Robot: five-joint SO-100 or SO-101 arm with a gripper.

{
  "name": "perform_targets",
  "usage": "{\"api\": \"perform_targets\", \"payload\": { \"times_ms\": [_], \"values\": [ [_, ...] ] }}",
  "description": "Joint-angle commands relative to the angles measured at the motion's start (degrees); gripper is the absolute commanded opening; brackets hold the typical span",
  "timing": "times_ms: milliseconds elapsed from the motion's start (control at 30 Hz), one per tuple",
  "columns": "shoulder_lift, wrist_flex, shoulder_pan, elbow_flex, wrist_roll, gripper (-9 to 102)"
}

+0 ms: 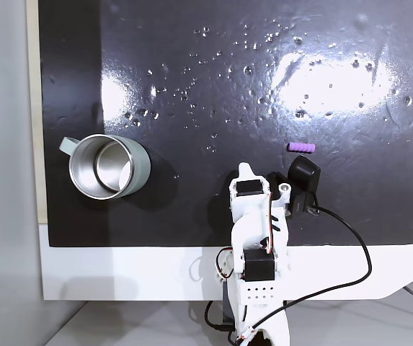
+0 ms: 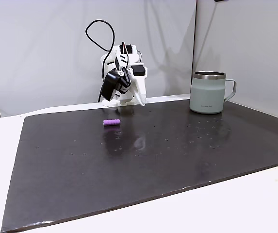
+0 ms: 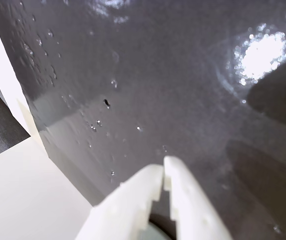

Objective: Grasp a pengrip and put it in the cup.

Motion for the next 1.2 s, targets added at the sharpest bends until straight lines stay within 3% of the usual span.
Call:
{"api": "perform_targets", "payload": {
  "times_ms": [0,500,833,1167],
  "values": [
    [0.6,-1.9,-0.3,-0.3,-0.7,0],
    [0.6,-2.2,-0.5,-0.8,-3.3,0],
    [-0.6,4.5,3.3,-15.9,-11.2,0],
    [-30.7,1.5,11.8,-33.2,-13.4,0]
  ]
}}
